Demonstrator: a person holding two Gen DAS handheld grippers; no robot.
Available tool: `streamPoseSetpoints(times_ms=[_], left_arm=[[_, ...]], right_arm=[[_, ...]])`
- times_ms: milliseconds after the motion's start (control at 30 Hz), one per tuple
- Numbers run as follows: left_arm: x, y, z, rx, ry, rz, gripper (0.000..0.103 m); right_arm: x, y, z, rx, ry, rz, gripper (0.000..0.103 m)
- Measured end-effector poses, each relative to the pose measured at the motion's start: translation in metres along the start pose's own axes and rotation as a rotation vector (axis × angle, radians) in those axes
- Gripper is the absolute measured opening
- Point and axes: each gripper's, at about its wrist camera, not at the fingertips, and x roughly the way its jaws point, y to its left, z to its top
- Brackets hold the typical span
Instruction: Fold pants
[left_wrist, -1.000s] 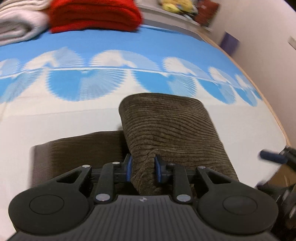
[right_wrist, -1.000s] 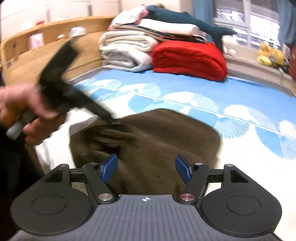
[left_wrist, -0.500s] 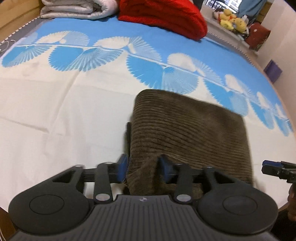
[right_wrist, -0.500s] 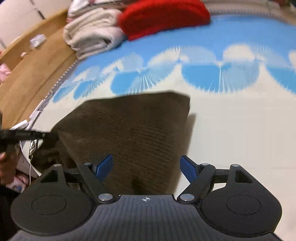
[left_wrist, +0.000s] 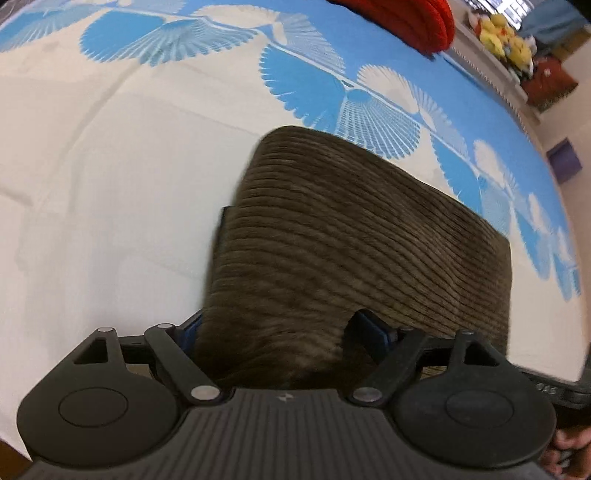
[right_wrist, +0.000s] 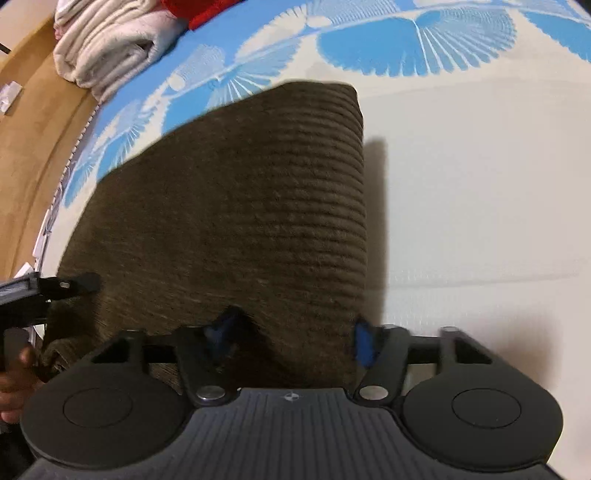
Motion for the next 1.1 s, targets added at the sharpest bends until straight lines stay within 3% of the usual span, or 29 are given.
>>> streamPoseSetpoints(times_ms=[33,100,167,200,333,667,800,933,1100], left_arm=[[0.002,-0.006,0.002,0.019,-0.009,0.022,0.079],[0.0,-0.014,0.006,0.029,-0.04,0.028,0.054],[-0.004,-0.02,0.01,0.007,-0.062,-0.029,0.04],[-0.003,-0.026,0.011,0.008,-0.066,-0.059,0.038],[0.007,-0.076,0.009,0.107,-0.072,-0.12,0.037],[0.062,-0.179,0.003,0.278,-0.032,-0.24,0.037],[0.074,-0.182,0.004,0.277,-0.011,-0.245,0.041],[0.077,-0.171,0.01,0.224,0.015,-0.253,0.049],[0.045,-0.171,0.005,0.307,-0.061,-0.182,0.052]], right_arm=[[-0.006,0.0,0.001,-0.007,-0.019,0.003,0.031],[-0.023,-0.002,0.007,-0.018,-0.074,0.024,0.023],[-0.045,-0.006,0.014,-0.031,-0.156,0.049,0.02],[-0.057,-0.008,0.017,-0.041,-0.198,0.055,0.019],[-0.09,-0.039,0.028,-0.009,-0.285,0.019,0.019],[-0.112,-0.145,0.036,0.088,-0.267,-0.199,0.018],[-0.107,-0.158,0.032,0.106,-0.258,-0.226,0.018],[-0.098,-0.145,0.033,0.054,-0.251,-0.281,0.02],[-0.103,-0.133,0.033,0.006,-0.246,-0.343,0.036]])
